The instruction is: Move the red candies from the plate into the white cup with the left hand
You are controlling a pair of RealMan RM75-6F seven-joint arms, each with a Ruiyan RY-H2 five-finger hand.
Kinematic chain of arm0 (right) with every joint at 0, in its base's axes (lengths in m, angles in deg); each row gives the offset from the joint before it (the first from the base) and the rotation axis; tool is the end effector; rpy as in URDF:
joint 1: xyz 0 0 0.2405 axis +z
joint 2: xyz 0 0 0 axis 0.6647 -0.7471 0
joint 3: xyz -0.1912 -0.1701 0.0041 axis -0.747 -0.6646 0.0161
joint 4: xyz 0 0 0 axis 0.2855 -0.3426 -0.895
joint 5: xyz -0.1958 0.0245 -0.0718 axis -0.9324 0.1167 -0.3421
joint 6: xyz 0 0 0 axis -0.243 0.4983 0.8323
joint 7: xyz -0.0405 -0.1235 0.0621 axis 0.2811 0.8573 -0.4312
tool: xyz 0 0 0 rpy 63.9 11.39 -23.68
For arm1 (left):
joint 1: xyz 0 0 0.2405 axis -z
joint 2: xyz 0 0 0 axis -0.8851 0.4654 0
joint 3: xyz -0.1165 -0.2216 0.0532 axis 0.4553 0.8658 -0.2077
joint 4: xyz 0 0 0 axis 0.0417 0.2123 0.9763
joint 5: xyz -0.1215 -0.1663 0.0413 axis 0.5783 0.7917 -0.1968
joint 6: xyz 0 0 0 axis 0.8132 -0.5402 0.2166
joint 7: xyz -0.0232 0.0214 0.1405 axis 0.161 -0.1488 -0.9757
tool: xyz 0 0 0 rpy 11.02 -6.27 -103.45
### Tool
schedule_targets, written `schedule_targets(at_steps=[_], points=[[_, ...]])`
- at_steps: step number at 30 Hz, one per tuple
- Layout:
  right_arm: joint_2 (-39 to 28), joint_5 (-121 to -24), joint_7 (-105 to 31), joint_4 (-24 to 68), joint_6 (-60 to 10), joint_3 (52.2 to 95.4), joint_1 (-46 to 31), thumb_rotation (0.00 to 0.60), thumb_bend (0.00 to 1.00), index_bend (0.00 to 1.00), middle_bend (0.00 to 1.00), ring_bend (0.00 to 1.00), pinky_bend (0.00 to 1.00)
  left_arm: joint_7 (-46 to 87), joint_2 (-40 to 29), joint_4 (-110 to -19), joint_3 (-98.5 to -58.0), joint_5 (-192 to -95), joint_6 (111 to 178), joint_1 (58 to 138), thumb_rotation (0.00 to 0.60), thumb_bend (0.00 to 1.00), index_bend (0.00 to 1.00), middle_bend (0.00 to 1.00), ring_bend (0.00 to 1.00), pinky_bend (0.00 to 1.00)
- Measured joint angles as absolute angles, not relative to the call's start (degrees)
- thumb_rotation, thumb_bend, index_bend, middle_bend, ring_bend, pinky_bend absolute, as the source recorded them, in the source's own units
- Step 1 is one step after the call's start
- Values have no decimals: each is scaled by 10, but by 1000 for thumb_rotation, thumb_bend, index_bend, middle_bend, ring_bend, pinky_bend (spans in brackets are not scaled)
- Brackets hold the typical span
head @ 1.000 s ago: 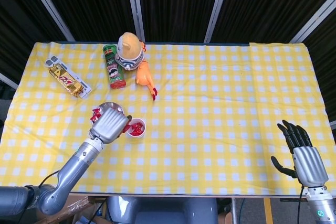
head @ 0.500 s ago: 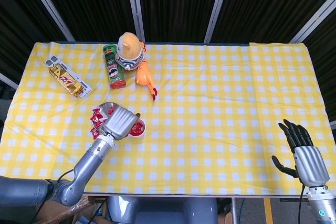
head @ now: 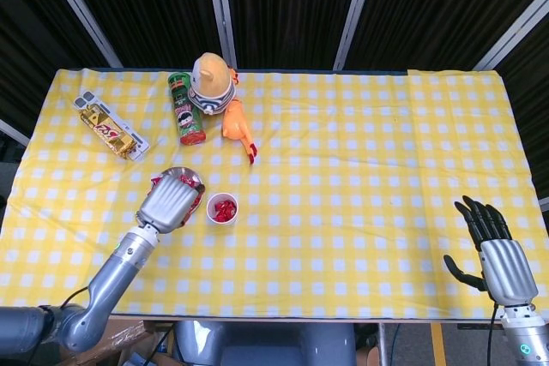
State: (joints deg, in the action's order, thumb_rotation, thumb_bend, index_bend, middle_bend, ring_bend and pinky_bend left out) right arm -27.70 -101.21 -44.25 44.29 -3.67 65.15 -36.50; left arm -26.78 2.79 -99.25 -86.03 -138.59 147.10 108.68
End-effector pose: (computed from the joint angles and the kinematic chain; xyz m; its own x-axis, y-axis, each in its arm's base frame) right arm -0.2886 -0.1763 0.1606 0.2350 -0.0328 0.9714 -0.9674 -0.1047 0.2305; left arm -0.1315 0.3003 0.0365 0.7565 0.1159 0.6437 0.6172 -0.4522 -0.6439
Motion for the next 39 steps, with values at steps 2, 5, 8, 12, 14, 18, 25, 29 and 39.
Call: schedule_targets(at_steps=[2,5,8,12,14,18,25,29,39], points=[[-277,-1012,-441,443,-37,651,-365,600,386,0,0,0,0,-255,46,-994,-879,-1395,1473,1071,600,307,386,858,854,926],[-276,-1013,-439,443,-37,651,-365,600,385,0,0,0,0,-234,67,-990,-902,-1414,1474,1049,600,308,387,862,855,925],[-276,-1013,-438,443,-38,651,-365,600,385,0,0,0,0,-213,74,-975,-916,-1433,1476,1031,600,307,391,866,856,925],[-275,-1014,-437,443,-38,650,-365,600,386,0,0,0,0,-188,79,-949,-926,-1443,1480,1008,600,308,389,872,859,925],[-275,-1014,-437,443,-39,650,-364,600,385,0,0,0,0,-181,80,-934,-929,-1445,1481,1001,600,308,388,872,861,925],[-275,-1014,-438,444,-38,650,-364,600,386,0,0,0,0,-172,76,-908,-929,-1442,1480,988,600,310,377,872,863,925],[-275,-1014,-439,444,-39,650,-364,600,386,0,0,0,0,-175,63,-866,-927,-1436,1459,981,600,316,364,870,863,925],[-275,-1013,-440,444,-39,650,-364,600,386,0,0,0,0,-187,57,-860,-928,-1430,1440,982,600,318,353,868,863,925],[-275,-1014,-439,444,-38,650,-364,600,386,0,0,0,0,-217,37,-858,-927,-1433,1418,985,600,453,330,868,863,925]])
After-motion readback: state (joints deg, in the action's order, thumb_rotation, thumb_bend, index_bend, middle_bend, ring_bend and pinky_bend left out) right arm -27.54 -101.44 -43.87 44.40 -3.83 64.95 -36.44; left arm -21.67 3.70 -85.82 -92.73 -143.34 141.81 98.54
